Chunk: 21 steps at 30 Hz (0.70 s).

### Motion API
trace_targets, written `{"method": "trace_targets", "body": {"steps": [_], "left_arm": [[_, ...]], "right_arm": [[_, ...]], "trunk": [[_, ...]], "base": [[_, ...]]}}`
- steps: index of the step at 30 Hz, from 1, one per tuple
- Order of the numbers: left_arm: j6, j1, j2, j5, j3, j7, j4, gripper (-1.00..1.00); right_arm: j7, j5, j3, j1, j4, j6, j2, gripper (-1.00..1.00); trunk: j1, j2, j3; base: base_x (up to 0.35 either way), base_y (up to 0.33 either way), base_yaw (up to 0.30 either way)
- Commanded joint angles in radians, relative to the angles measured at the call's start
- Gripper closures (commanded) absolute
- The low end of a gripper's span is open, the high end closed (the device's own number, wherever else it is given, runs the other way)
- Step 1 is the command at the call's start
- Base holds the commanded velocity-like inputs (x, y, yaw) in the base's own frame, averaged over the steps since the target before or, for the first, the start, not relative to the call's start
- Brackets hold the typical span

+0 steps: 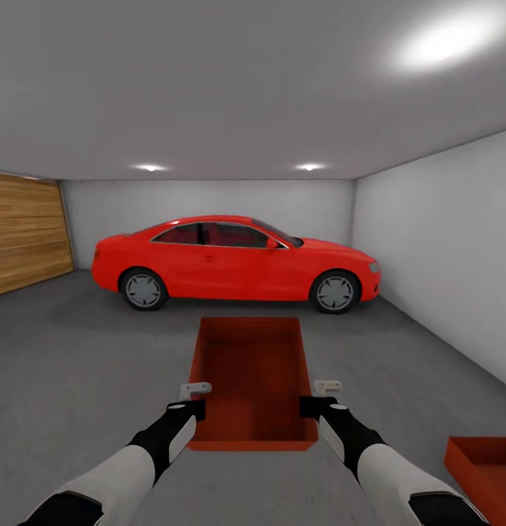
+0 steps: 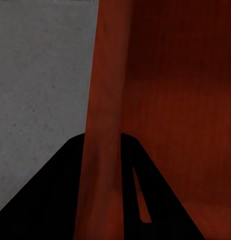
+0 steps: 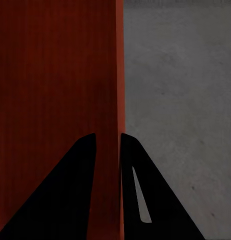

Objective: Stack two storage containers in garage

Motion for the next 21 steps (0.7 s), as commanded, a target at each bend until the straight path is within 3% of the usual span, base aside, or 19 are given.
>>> {"method": "trace_targets", "body": {"steps": [1, 9, 21], "left_arm": [[-0.017, -0.001, 0.052, -0.011, 0.055, 0.008, -0.005, 1.0], [-0.018, -0.001, 0.053, -0.011, 0.055, 0.008, -0.005, 1.0], [-0.018, -0.001, 0.053, -0.011, 0.055, 0.008, -0.005, 1.0]], "right_arm": [[0.001, -0.007, -0.017, 0.0, 0.0, 0.006, -0.001, 1.0], [0.001, -0.007, -0.017, 0.0, 0.0, 0.008, -0.001, 1.0], [0.001, -0.007, -0.017, 0.0, 0.0, 0.01, -0.001, 1.0]], "trunk": [[0.001, -0.001, 0.0], [0.001, -0.001, 0.0], [0.001, -0.001, 0.0]], "base": [[0.322, 0.0, 0.0], [0.322, 0.0, -0.04], [0.322, 0.0, -0.224]]}}
